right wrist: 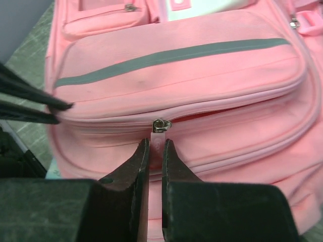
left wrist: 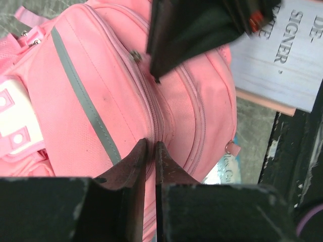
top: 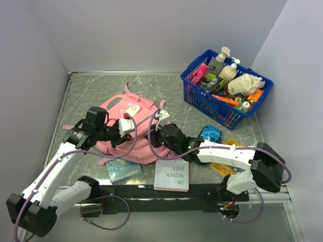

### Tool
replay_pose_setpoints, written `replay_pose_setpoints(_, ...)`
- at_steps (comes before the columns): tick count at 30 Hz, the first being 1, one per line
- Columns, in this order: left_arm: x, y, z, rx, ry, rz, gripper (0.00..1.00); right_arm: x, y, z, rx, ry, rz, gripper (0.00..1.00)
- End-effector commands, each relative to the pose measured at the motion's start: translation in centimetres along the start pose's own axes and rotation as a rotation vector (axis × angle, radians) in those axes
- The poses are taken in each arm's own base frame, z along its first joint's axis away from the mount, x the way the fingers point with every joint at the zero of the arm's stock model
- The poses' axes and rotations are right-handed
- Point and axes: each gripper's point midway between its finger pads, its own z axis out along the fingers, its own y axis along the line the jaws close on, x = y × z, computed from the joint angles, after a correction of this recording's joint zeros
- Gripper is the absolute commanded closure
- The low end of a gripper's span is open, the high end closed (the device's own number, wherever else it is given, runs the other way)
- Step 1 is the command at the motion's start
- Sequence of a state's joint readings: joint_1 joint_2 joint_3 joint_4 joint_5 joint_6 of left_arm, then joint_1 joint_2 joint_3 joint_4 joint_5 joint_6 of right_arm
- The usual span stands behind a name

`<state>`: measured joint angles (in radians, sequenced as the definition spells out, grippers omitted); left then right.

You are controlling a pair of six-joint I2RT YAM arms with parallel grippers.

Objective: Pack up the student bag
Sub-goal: Zip the student bag at the center of the board.

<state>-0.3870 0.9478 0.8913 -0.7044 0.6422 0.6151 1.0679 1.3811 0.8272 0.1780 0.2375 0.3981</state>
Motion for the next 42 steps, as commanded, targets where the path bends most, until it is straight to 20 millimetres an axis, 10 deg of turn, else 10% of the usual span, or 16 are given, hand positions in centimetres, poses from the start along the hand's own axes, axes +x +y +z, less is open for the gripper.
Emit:
replay_pose_setpoints(1, 0.9, -0.9, -1.2, 0.003, 0.026, 0.105, 0.99, -1.8, -4.2, -0.2, 0.104, -0.053, -0.021, 1.00)
replay_pose_setpoints(10, 2.7, 0.7, -1.3, -0.097, 0.084, 0.163, 0.99, -3.4, -9.1, 0.8, 0.219, -0.066, -0.019, 1.00)
replay_pose_setpoints(16, 5.0, 9.1, -2.7, -0.580, 0.176, 0.066, 0.99, -5.3, -8.6, -0.2, 0.196, -0.111, -0.034, 1.00)
replay_pose_setpoints(20, 6.4, 11.1, -3.6, -0.672, 0.181, -0.038, 0.97, -4.3, -6.4, -0.2, 0.116, -0.087, -0.023, 1.00)
replay_pose_setpoints(28, -1.0, 7.0, -2.0, -0.329, -0.045, -0.148, 0.56, -1.9, -3.5, -0.3, 0.049, -0.056, 0.000, 1.00)
replay_pose_setpoints(33, -4.4, 3.6, -0.2, -0.140, -0.089, -0.062, 0.49, -2.5, -3.6, -0.5, 0.050, -0.070, -0.013, 1.00)
replay_pose_setpoints(42, -1.9, 3.4, 5.2, -0.057, 0.006, 0.108, 0.49, -2.2, -3.6, -0.7, 0.032, -0.074, 0.018, 1.00)
